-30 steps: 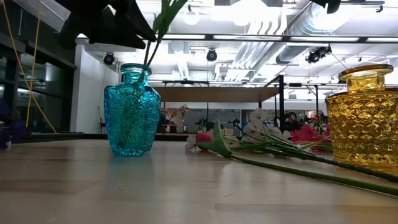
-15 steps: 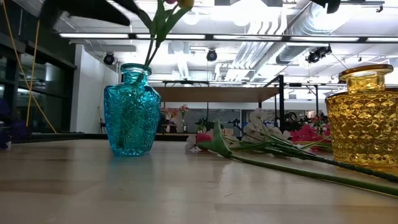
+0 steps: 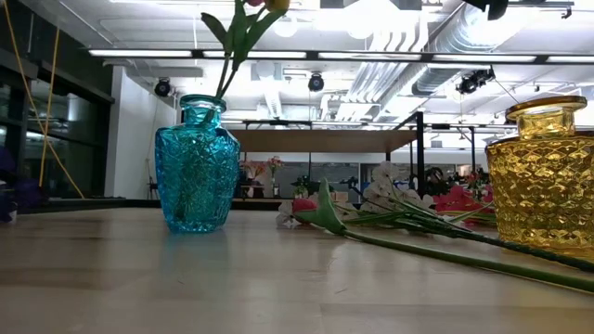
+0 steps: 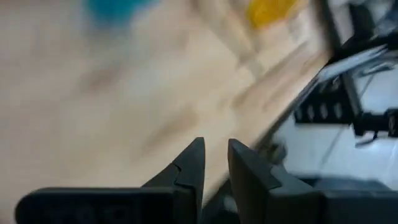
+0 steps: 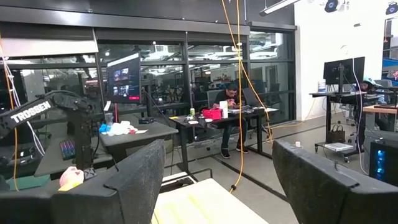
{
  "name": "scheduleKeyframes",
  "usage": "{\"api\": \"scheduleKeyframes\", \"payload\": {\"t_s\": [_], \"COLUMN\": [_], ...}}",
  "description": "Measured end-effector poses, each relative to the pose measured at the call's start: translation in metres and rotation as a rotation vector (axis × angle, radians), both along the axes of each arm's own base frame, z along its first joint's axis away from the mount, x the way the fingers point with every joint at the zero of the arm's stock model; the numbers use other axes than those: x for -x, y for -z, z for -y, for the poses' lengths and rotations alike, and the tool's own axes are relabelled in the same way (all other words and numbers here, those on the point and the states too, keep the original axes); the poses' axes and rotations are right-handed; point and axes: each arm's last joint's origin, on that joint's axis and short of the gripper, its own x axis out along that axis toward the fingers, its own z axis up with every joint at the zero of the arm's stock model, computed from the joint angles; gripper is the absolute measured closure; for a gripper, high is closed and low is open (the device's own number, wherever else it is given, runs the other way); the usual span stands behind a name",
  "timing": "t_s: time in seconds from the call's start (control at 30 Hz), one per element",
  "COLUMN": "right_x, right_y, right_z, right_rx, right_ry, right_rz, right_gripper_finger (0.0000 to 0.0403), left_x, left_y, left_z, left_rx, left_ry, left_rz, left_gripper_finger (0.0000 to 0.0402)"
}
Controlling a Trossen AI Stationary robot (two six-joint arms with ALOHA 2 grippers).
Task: Pick and place flowers into a vace then onto a shelf
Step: Put the purple flowers into the blue vase
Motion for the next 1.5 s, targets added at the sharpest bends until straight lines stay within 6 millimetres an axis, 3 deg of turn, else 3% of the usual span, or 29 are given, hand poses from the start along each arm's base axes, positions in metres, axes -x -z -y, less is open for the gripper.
{"api": "scheduleKeyframes", "payload": {"t_s": [0.27,0.57,0.77,1.13,1.5], "right_x": [0.0,0.0,0.0,0.0,0.0], "right_y": [0.0,0.0,0.0,0.0,0.0], "right_z": [0.0,0.0,0.0,0.0,0.0], "right_rx": [0.002,0.002,-0.004,-0.008,-0.007], "right_ry": [0.001,0.001,-0.001,-0.002,-0.002], "right_rz": [-0.001,-0.001,0.002,0.005,0.004], "right_gripper_finger": [0.0116,0.0116,0.0116,0.0116,0.0116], "left_x": [0.013,0.013,0.013,0.019,0.02], "left_y": [0.018,0.049,0.061,0.064,0.065], "left_z": [0.02,0.036,0.041,0.032,0.028], "left_rx": [0.283,0.296,0.302,0.217,0.171], "left_ry": [-0.041,-0.146,-0.15,-0.211,-0.237], "left_rz": [-0.324,-0.505,-0.624,-0.687,-0.673], "left_gripper_finger": [0.0319,0.032,0.03,0.0257,0.0178]}}
